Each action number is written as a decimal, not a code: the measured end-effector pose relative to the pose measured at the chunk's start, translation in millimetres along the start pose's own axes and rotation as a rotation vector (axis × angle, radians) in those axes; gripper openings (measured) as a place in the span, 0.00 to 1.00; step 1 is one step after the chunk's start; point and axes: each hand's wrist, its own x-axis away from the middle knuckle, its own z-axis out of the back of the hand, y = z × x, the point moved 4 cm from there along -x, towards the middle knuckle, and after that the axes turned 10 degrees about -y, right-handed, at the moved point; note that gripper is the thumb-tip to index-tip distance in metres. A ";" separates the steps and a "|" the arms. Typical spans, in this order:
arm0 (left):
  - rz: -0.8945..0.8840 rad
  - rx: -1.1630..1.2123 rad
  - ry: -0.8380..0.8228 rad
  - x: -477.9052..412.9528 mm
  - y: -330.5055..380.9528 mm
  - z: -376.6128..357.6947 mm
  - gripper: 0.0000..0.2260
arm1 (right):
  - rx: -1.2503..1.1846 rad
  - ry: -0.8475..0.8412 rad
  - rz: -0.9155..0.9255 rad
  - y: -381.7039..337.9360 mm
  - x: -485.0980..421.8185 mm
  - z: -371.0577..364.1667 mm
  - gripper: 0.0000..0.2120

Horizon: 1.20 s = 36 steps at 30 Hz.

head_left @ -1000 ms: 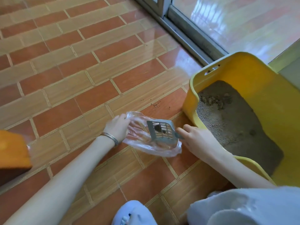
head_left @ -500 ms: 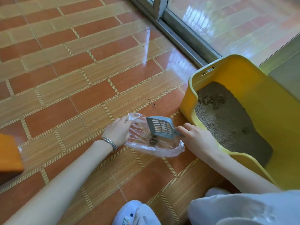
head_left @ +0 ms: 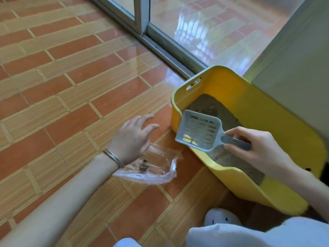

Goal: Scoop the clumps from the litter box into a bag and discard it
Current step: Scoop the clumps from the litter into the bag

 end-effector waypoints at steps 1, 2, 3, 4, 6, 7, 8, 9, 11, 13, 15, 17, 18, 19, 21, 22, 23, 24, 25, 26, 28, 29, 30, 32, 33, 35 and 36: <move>-0.043 -0.010 0.031 -10.2 10.9 6.5 0.18 | -0.016 0.007 -0.025 11.4 2.6 7.2 0.10; -0.082 -0.017 0.059 -20.8 20.8 12.1 0.18 | -0.030 0.013 -0.051 24.0 3.8 12.7 0.10; -0.113 -0.025 0.081 -31.2 28.9 16.0 0.18 | -0.044 0.015 -0.088 38.4 3.0 15.9 0.10; -0.136 -0.037 0.095 -41.4 35.4 18.3 0.17 | -0.055 0.013 -0.137 53.6 0.7 17.3 0.11; -0.164 -0.079 0.098 -60.6 44.8 19.3 0.17 | -0.042 0.004 -0.240 85.0 -8.1 14.7 0.14; -0.172 -0.102 0.095 -68.8 47.9 18.7 0.16 | -0.023 -0.006 -0.278 98.9 -14.0 11.7 0.15; -0.179 -0.124 0.088 -76.6 50.2 17.1 0.15 | 0.000 -0.019 -0.308 111.1 -20.4 8.6 0.16; -0.186 -0.146 0.075 -83.4 52.1 15.3 0.14 | 0.032 -0.034 -0.331 122.0 -26.8 5.6 0.17; -0.190 -0.180 0.033 -94.3 54.2 10.6 0.16 | 0.131 -0.066 -0.355 137.1 -38.4 1.2 0.18; -0.182 -0.187 -0.016 -102.5 55.8 5.9 0.17 | 0.276 -0.103 -0.364 147.2 -47.6 -1.6 0.17; -0.164 -0.203 -0.049 -107.0 57.3 0.6 0.17 | 0.416 -0.151 -0.369 154.0 -54.5 -6.3 0.15; -0.154 -0.221 -0.058 -107.7 58.2 -4.8 0.17 | 0.473 -0.169 -0.365 159.3 -62.4 -12.4 0.15; -0.155 -0.226 -0.055 -107.5 58.5 -7.6 0.16 | 0.463 -0.165 -0.360 161.8 -66.9 -14.6 0.15; -0.160 -0.230 -0.042 -106.9 58.5 -10.3 0.15 | 0.438 -0.157 -0.355 163.4 -71.3 -16.3 0.16; -0.174 -0.227 -0.011 -106.6 58.4 -13.7 0.15 | 0.389 -0.139 -0.347 166.3 -80.4 -19.4 0.17; -0.183 -0.222 0.007 -107.2 58.2 -14.5 0.14 | 0.364 -0.127 -0.343 167.7 -84.7 -21.6 0.18; -0.192 -0.216 0.023 -107.9 57.9 -15.4 0.14 | 0.330 -0.111 -0.339 168.7 -89.2 -24.4 0.19; -0.199 -0.209 0.037 -108.7 57.6 -16.1 0.14 | 0.293 -0.091 -0.334 169.1 -93.9 -27.4 0.19; -0.203 -0.205 0.047 -109.1 57.3 -16.6 0.13 | 0.260 -0.070 -0.329 169.1 -99.0 -30.7 0.18; -0.207 -0.202 0.055 -109.4 56.9 -17.4 0.13 | 0.238 -0.046 -0.325 168.3 -104.9 -34.0 0.18; -0.215 -0.199 0.073 -109.6 56.9 -18.7 0.12 | 0.232 -0.002 -0.324 164.3 -115.8 -39.1 0.17; -0.218 -0.197 0.082 -109.6 57.2 -19.3 0.12 | 0.230 0.016 -0.326 162.2 -121.1 -40.9 0.16; -0.218 -0.196 0.093 -109.7 57.4 -19.9 0.11 | 0.215 0.031 -0.332 160.9 -126.3 -42.8 0.16; -0.210 -0.193 0.114 -109.6 57.4 -21.3 0.11 | 0.159 0.047 -0.344 160.5 -137.0 -47.3 0.16; -0.208 -0.190 0.121 -109.6 57.5 -22.1 0.11 | 0.126 0.053 -0.348 160.8 -142.2 -50.1 0.16; -0.210 -0.181 0.133 -109.7 57.8 -23.4 0.10 | 0.042 0.071 -0.346 161.3 -149.4 -55.3 0.16; -0.211 -0.179 0.138 -109.9 57.7 -23.7 0.10 | -0.009 0.078 -0.342 161.8 -150.7 -58.4 0.16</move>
